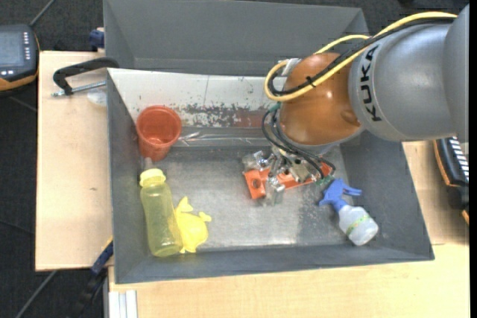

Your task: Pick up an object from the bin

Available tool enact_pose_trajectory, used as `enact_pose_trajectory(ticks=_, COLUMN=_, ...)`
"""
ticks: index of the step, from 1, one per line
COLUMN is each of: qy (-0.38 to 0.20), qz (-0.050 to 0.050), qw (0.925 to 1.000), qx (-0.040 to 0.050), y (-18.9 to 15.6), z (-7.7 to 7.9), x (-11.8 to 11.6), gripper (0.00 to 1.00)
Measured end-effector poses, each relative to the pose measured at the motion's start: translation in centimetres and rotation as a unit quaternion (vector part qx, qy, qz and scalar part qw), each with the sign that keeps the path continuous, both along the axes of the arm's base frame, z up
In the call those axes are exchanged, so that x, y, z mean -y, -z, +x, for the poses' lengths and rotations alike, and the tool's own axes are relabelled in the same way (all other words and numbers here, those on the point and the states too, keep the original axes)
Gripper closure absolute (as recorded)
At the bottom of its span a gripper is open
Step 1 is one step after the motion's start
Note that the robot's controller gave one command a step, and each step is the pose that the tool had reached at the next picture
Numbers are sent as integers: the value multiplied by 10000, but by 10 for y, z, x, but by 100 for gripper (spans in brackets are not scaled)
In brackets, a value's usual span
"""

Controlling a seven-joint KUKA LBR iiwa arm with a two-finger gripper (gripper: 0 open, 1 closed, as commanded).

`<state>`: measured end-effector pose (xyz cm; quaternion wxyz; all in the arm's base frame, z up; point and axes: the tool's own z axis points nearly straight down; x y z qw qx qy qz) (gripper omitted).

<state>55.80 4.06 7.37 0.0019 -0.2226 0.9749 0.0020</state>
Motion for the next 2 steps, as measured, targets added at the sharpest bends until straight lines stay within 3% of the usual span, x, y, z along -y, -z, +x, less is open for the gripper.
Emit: enact_pose_trajectory(ticks=2, qy=-1, qz=2, qw=10000, qx=-18, y=-38, z=-1, x=-1, gripper=100)
